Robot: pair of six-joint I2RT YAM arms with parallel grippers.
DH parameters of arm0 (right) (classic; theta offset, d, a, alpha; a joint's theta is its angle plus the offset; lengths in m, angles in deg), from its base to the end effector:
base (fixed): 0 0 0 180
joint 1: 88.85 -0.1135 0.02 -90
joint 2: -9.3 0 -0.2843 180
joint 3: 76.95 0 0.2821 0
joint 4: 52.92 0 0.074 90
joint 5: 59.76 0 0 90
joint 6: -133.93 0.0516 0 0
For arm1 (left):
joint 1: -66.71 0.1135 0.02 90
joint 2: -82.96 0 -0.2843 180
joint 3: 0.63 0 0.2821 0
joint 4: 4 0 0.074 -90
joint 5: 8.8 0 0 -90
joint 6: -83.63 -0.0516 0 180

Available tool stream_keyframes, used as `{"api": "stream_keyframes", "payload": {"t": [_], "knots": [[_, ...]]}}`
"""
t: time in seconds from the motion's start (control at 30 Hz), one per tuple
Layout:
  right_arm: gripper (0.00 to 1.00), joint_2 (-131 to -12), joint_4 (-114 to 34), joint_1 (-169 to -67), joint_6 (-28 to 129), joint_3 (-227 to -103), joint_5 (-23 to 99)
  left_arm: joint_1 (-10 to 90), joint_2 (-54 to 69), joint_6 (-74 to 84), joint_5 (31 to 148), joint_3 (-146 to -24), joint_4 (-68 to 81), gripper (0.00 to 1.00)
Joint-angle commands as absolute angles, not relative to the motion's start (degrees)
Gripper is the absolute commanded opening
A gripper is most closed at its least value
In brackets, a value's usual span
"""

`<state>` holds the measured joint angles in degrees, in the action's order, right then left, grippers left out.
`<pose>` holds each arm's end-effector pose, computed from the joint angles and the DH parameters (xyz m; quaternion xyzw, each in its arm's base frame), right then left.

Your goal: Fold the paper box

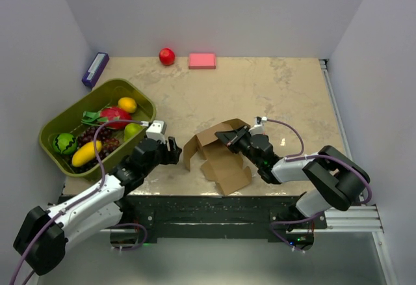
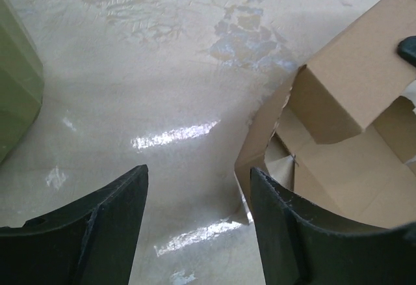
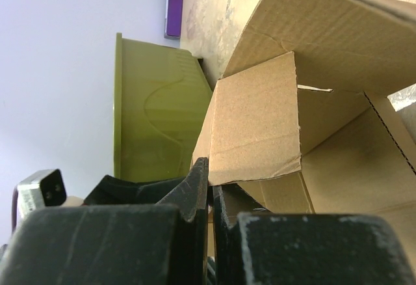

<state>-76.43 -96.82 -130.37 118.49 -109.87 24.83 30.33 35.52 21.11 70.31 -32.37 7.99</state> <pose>0.2228 0.1907 0.1529 0.2452 0.7190 0.5319 0.3741 0.1746 -0.1165 0.1886 0.0172 0.8532 -0.2035 0.4800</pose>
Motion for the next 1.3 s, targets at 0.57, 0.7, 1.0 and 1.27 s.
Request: {"api": "stream_keyframes", "payload": {"t": [0.57,0.7,1.0,1.27], "knots": [[0.0,-77.63,-97.06,-130.16,117.76,-110.59,24.09,25.67,16.25,16.22,86.22,-33.48,-12.89,0.62],[0.0,-77.8,-96.97,-130.24,117.58,-110.68,24.09,24.17,14.23,14.99,85.78,-33.65,-15.44,0.62],[0.0,-77.8,-96.09,-130.16,117.58,-110.59,23.91,23.29,15.01,14.9,82.53,-28.91,-25.55,0.63],[0.0,-77.45,-95.39,-130.16,117.58,-110.59,23.74,23.38,10.81,14.2,84.19,-29.43,-33.19,0.62]]}}
